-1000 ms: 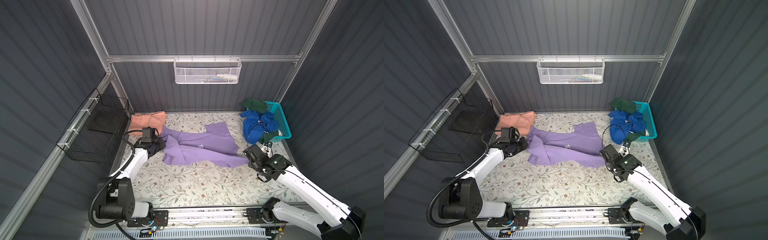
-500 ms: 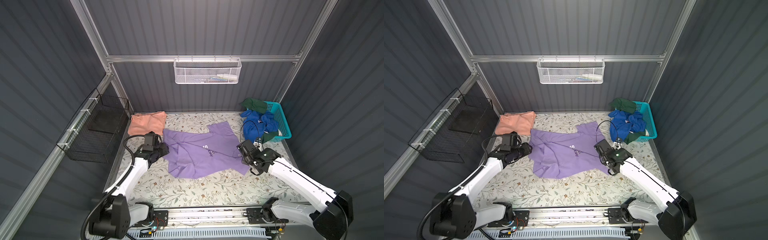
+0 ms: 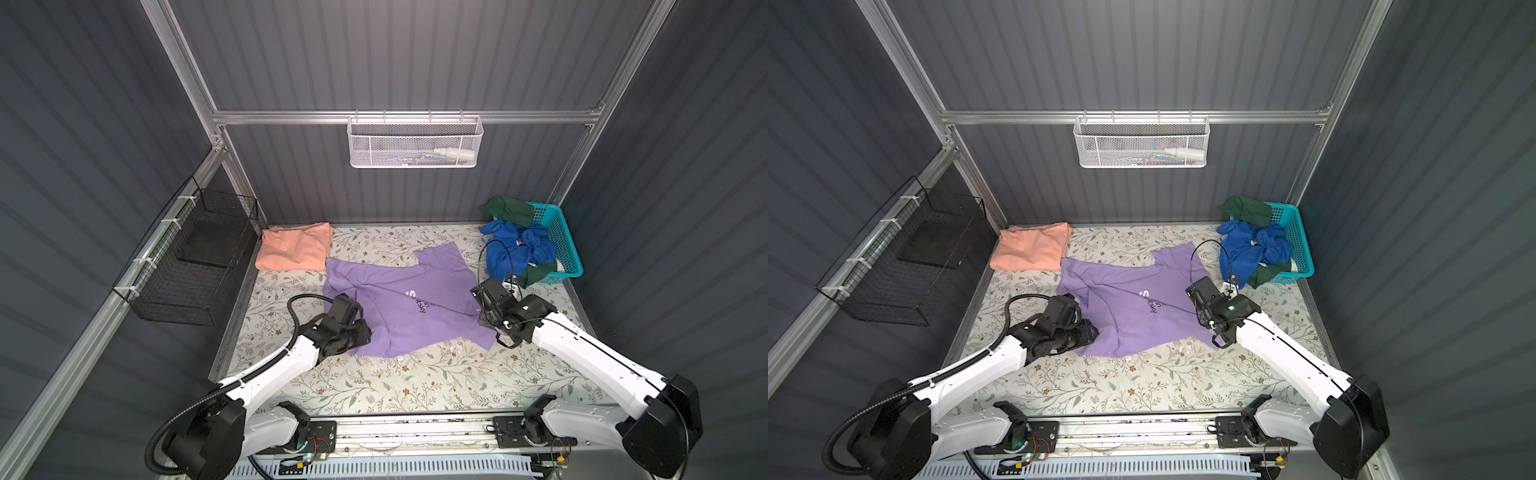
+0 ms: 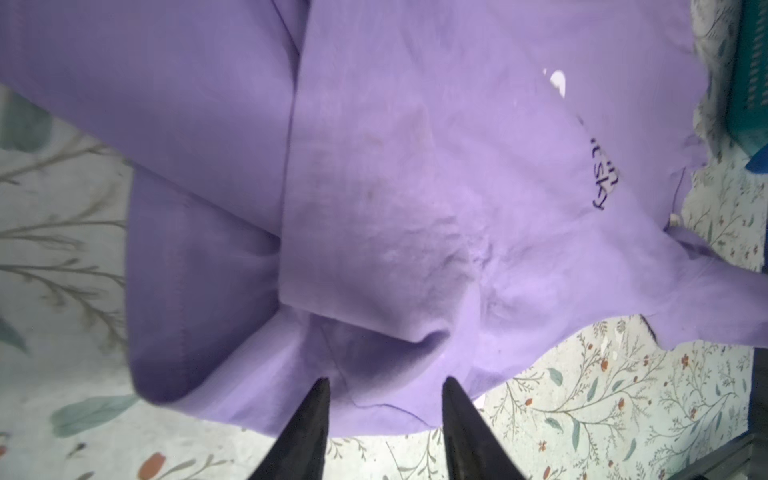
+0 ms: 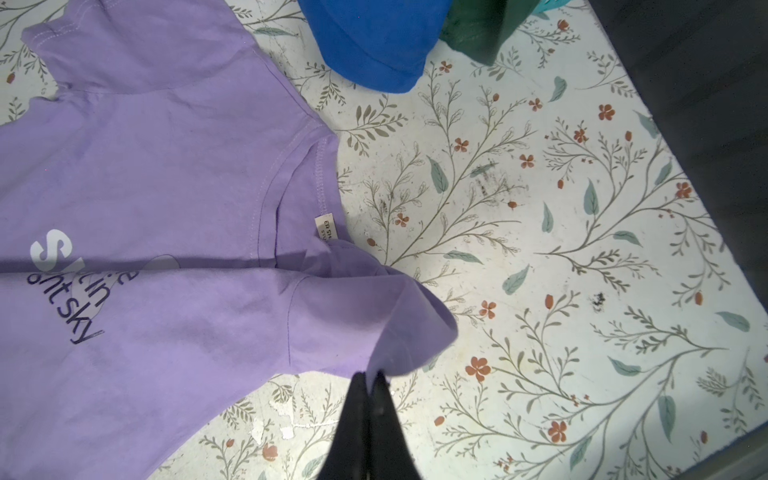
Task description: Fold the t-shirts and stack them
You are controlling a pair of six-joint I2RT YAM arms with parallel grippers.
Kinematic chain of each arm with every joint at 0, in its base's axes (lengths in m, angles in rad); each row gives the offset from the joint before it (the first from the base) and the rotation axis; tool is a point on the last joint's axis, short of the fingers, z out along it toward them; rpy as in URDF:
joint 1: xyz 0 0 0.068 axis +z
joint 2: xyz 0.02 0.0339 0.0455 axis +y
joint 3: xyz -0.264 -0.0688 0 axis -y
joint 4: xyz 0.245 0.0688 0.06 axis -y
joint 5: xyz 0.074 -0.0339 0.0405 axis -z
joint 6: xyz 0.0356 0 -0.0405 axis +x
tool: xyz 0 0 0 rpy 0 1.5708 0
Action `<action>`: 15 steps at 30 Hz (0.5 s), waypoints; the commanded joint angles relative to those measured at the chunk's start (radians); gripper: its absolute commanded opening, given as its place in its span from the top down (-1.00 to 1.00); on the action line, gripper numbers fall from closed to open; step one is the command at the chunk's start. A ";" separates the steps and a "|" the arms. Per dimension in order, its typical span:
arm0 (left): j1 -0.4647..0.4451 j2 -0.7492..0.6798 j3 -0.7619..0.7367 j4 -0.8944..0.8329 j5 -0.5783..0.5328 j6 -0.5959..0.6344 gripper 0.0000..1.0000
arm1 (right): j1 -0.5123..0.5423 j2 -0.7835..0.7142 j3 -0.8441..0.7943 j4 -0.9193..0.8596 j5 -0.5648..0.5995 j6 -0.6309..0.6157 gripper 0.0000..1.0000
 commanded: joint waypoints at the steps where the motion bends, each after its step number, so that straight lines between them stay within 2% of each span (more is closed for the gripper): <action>1: -0.030 0.061 -0.022 0.051 -0.013 -0.051 0.11 | -0.004 -0.001 -0.002 0.010 -0.007 -0.011 1.00; 6: -0.041 0.156 -0.011 0.089 -0.003 -0.055 0.24 | -0.003 -0.001 -0.005 0.016 -0.012 -0.018 1.00; 12: -0.040 0.186 -0.017 0.097 -0.018 -0.054 0.30 | -0.004 -0.013 -0.016 0.031 -0.015 -0.023 1.00; 15: -0.040 0.205 -0.017 0.106 -0.020 -0.050 0.45 | -0.004 -0.020 -0.027 0.050 -0.022 -0.027 1.00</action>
